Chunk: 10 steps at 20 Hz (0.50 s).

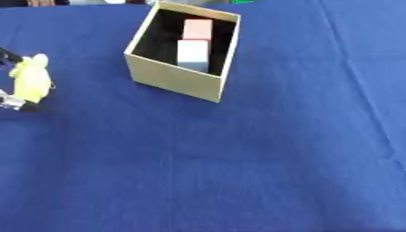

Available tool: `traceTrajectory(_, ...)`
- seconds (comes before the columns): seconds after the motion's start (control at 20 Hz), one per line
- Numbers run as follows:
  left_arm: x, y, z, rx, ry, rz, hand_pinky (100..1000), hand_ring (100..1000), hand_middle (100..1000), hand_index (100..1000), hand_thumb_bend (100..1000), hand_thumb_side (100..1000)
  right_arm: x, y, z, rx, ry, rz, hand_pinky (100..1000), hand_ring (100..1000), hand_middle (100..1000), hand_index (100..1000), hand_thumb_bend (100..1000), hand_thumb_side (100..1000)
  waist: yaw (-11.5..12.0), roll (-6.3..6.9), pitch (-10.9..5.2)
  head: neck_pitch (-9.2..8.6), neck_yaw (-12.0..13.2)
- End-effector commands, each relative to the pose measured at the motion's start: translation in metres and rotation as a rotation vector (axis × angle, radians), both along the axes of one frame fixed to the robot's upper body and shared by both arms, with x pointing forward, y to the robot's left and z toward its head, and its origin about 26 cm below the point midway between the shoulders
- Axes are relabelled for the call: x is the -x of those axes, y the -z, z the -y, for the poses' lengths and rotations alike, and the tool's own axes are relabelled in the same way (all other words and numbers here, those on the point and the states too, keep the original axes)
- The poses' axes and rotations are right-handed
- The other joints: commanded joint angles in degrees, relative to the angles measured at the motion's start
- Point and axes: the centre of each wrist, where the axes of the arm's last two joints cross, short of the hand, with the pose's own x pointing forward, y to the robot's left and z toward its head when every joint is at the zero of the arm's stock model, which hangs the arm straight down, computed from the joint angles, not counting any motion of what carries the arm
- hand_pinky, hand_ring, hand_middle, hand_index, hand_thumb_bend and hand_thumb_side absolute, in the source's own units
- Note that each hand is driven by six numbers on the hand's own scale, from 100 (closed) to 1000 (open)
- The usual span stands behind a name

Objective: Pick up objects on the table and place them in the box.

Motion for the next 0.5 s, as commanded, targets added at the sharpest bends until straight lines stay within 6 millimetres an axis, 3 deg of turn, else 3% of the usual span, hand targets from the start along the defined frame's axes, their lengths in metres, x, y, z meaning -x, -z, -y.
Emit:
traceTrajectory(0.05,-0.0004,-0.0066,-0.0057,-0.022,-0.019,0.02,829,883,858,919,873,633,0.003,-0.0104,0.001,0.021,0.005,0.038,850,728,663,772,100,818,-0.1,-0.05,-0.9,-0.89,0.1)
traceTrajectory(0.5,-0.0042,-0.0001,-0.0053,0.018,-0.006,-0.002,828,876,843,905,825,637,0.003,-0.0102,0.001,0.013,0.011,0.037,850,727,662,771,100,818,-0.4,-0.11,-0.72,-1.24,0.2)
